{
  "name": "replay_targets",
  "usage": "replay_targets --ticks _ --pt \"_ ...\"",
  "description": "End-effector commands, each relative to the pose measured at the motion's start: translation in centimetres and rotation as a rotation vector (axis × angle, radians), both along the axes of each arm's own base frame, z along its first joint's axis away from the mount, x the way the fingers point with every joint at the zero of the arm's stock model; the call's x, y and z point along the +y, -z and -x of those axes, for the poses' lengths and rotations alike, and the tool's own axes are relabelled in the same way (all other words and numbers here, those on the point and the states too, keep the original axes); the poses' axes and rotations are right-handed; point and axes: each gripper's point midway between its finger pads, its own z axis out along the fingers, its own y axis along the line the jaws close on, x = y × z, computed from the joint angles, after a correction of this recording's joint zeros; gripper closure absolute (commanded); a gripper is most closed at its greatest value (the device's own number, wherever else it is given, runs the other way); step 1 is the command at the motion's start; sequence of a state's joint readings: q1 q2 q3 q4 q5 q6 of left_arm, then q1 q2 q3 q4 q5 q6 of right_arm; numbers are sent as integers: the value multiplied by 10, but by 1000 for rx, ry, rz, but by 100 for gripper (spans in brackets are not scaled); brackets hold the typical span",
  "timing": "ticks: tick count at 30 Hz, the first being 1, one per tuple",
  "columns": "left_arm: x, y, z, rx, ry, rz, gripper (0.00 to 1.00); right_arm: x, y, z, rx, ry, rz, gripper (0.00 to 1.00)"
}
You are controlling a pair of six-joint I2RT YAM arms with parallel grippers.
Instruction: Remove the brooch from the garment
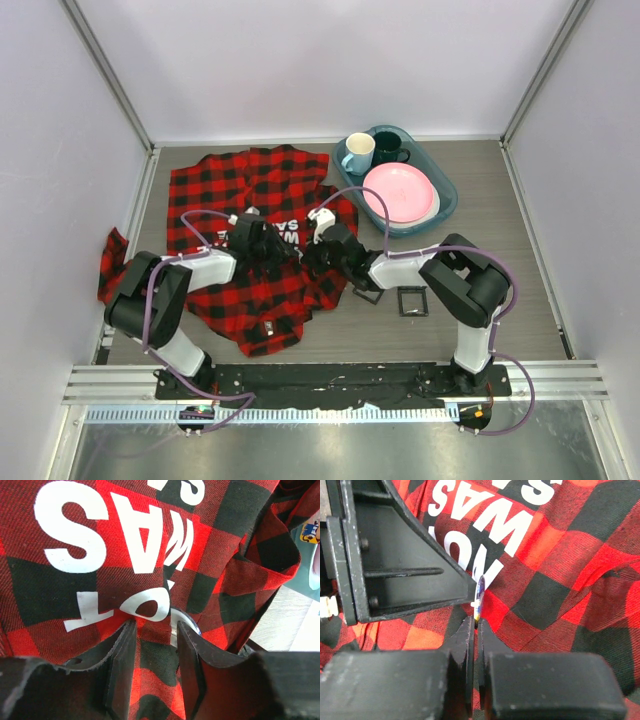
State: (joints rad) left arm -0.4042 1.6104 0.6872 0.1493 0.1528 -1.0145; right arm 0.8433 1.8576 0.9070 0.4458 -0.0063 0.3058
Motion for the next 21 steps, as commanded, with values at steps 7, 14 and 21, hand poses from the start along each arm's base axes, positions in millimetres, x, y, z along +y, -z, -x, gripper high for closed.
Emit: replay_targets --ticks 7,14,21 --pt "-1 -18 -6 -68 14 16 58 17 -20 4 -22 -31 -54 99" --pt "0 -15 8 -72 71 -7 58 5 -24 -7 -36 40 -55 95" --pt "2 -12 19 -78 105 -40 58 7 -29 -13 -59 29 -67 83"
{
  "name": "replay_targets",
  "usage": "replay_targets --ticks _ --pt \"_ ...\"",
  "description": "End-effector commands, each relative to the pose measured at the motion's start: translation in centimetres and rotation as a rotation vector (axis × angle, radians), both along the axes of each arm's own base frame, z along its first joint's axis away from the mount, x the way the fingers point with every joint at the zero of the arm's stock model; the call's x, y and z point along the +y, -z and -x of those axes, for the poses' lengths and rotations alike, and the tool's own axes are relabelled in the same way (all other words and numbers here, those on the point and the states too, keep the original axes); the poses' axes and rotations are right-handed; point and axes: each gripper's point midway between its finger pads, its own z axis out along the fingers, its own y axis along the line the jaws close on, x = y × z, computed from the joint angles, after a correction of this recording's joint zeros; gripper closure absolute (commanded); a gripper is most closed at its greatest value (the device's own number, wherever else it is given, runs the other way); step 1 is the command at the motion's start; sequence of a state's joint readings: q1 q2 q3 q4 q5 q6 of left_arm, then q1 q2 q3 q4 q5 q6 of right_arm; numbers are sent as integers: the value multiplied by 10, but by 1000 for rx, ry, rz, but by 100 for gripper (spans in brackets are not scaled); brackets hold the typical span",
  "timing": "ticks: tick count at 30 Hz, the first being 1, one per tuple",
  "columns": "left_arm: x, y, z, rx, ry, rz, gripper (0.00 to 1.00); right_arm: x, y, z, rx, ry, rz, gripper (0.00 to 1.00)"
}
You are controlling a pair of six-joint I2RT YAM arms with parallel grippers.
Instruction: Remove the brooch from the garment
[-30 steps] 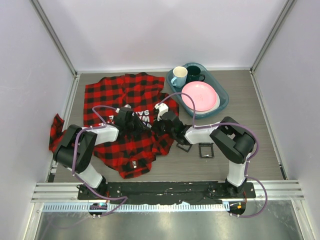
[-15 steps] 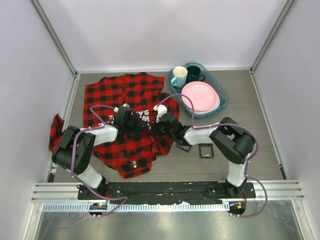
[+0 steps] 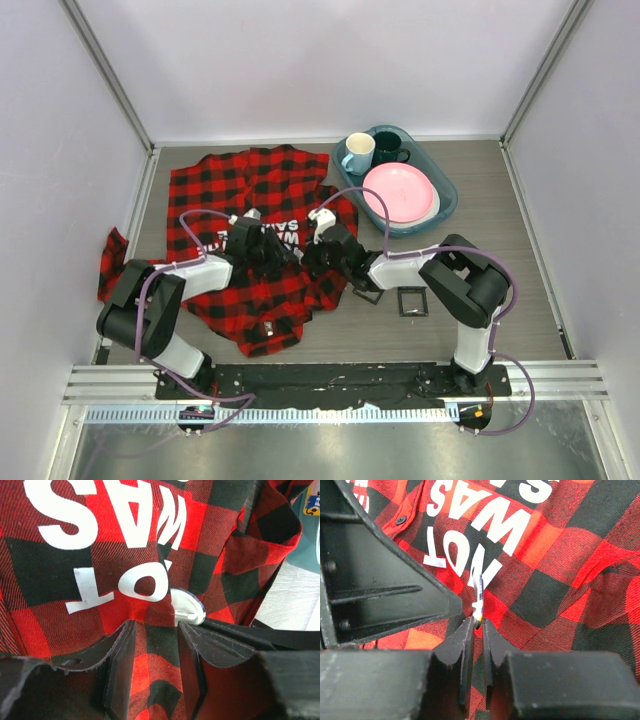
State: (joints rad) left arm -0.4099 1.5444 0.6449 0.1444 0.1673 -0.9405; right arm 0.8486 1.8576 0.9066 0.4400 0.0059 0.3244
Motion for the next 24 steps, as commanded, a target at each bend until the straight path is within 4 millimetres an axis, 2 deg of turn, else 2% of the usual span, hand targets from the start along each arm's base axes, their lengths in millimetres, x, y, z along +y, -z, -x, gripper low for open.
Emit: replay_targets --ticks 1,6,8,15,24 --pt "0 -5 6 -36 40 -16 58 7 -32 -15 -77 13 -69 84" --pt "0 -3 6 -41 51 -29 57 7 -35 -18 -88 15 -76 99" --pt "-1 -1 4 -39 59 -35 56 6 -35 -21 -89 22 -77 99" --pt "-5 -6 -11 -41 41 -37 54 17 -31 -11 -52 -54 -102 99" --pt "-4 -2 -15 -26 22 -50 55 18 -31 -8 -44 -72 -107 99"
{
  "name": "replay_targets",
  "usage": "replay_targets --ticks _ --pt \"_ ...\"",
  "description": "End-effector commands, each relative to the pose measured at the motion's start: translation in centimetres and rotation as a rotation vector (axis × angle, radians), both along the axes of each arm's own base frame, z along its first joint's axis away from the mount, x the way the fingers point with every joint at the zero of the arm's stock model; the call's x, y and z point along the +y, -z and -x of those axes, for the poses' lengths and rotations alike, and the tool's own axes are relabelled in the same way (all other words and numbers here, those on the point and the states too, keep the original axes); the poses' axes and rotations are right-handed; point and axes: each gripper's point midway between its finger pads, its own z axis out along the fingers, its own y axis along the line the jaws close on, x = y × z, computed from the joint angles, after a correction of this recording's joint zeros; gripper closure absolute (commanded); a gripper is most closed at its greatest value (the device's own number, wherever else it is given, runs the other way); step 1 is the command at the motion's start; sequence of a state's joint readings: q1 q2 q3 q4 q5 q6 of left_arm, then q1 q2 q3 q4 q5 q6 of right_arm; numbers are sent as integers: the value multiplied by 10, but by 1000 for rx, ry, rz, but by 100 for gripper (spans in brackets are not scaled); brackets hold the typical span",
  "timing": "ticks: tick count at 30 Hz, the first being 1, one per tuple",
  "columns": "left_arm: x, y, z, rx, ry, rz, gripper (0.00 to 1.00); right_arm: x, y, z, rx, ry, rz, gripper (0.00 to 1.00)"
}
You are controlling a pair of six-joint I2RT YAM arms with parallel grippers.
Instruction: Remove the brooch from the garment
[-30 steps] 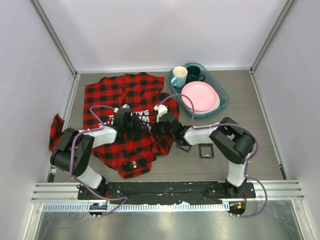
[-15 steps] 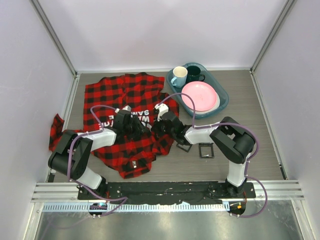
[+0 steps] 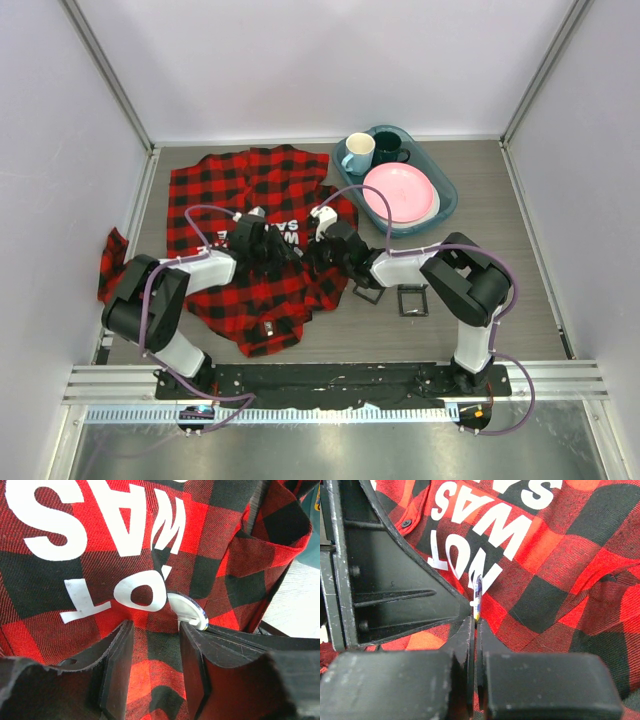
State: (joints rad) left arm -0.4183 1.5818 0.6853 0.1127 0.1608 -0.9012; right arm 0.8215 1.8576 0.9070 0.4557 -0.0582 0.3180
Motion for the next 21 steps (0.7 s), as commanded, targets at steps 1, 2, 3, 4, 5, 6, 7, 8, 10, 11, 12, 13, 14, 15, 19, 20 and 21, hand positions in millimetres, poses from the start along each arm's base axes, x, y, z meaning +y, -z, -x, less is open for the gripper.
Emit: replay_targets --ticks 1,2,3,4,5,6,7,8,10,11,12,13,14,15,19,20,21 --pt "-1 -7 -12 -32 -11 -12 55 18 -27 -4 -49 -39 -80 99" --pt "-1 -7 -13 -30 -14 -12 55 18 -27 -4 -47 -45 -81 99" --pt "-1 -7 -13 -28 -14 -13 56 18 -26 -3 -48 -50 -77 99" --pt "-2 -7 -14 -22 -20 -6 56 19 -25 -3 -47 -54 -76 99" --pt "-4 -7 -14 -20 -17 -3 56 20 -24 -2 -43 -64 -76 99" --pt "-4 -5 -14 -8 -17 -6 58 21 -22 -1 -41 -73 -68 99" --pt "-6 -5 -14 -2 -7 -2 59 22 -21 0 -36 -81 -64 99" --pt "-6 -5 -15 11 -6 -4 60 23 -21 2 -33 -97 -68 99" --pt "-7 -4 -14 32 6 2 65 24 -21 4 -36 -109 -63 99" --pt "-7 -5 -15 32 10 1 65 24 -22 3 -38 -112 -61 99" --pt "-6 -5 -14 34 15 2 66 24 -21 5 -40 -123 -55 99" --pt "-5 -8 -16 31 13 3 65 24 -20 5 -42 -129 -50 99" --pt "-5 -7 -14 37 28 -3 65 26 -21 5 -44 -136 -47 99" --pt "-7 -12 -17 27 36 -1 65 27 -20 7 -41 -147 -40 99" --pt "-7 -13 -14 47 60 -10 65 30 -15 9 -45 -170 -18 99" --pt "-8 -15 -14 45 61 -7 65 31 -15 11 -46 -178 -10 99" --pt "-7 -15 -14 46 63 -10 65 32 -14 11 -48 -181 -5 99"
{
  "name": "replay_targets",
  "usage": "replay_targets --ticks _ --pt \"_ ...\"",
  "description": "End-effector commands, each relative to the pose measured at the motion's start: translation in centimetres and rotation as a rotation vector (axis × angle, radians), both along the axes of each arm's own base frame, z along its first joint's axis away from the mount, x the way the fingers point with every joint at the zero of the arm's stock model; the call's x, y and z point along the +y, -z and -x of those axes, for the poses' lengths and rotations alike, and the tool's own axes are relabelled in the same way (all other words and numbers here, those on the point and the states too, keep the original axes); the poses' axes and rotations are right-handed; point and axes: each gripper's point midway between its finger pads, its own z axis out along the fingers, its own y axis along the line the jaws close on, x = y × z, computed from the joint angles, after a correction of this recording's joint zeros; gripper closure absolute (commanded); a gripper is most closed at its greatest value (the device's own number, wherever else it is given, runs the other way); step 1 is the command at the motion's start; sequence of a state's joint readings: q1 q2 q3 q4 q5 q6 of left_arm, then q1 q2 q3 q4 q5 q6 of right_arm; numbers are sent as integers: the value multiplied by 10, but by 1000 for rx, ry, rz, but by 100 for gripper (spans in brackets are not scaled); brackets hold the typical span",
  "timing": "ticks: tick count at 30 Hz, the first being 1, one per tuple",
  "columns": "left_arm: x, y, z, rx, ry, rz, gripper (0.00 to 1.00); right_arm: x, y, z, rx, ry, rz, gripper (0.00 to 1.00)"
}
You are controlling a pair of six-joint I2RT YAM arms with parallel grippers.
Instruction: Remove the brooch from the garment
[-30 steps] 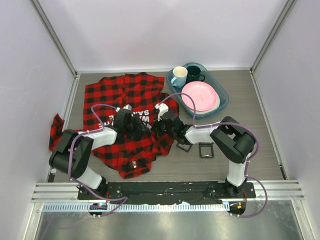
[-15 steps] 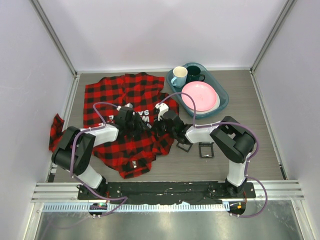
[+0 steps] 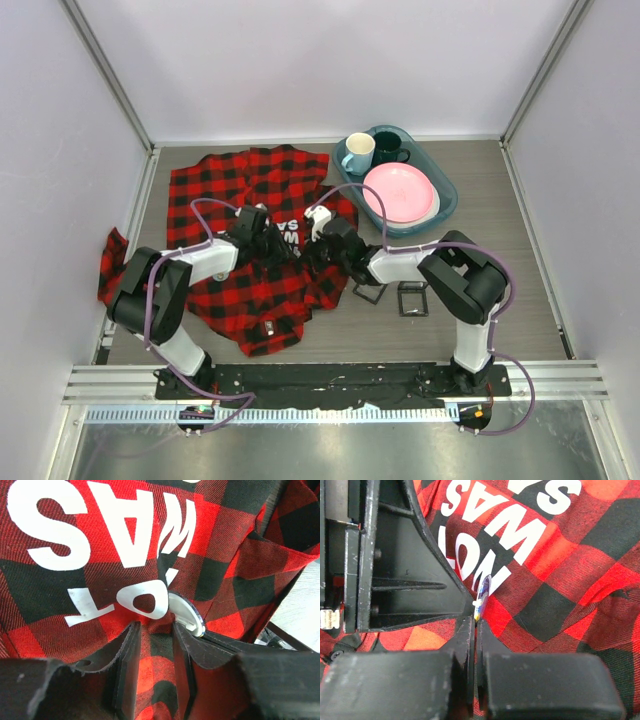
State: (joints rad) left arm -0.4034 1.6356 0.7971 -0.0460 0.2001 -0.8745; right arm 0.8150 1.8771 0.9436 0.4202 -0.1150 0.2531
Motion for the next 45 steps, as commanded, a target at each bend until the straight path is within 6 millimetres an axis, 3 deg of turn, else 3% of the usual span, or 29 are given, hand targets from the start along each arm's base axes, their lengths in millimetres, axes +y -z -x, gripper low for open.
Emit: replay_targets --ticks 1,9,20,24,30,34,40,45 --pt "-7 -19 -14 -50 34 22 64 27 -16 11 -39 -105 -26 99" --pt "1 -25 -19 -58 7 18 62 27 -11 12 -52 -107 15 99" --pt "28 -32 -40 -91 -53 -12 61 26 -11 12 -52 -102 11 99" --pt "23 -34 -32 -90 -21 26 59 21 -13 5 -48 -51 2 99" --pt "25 -26 -2 -96 3 50 53 17 -21 -2 19 -7 -87 98" --pt "18 -24 7 -106 32 56 53 18 -23 -6 20 5 -111 82" --pt "11 -14 14 -89 54 53 54 16 -27 -17 -1 51 -121 71" --pt "9 -13 15 -92 57 62 55 14 -29 -25 -13 73 -116 70"
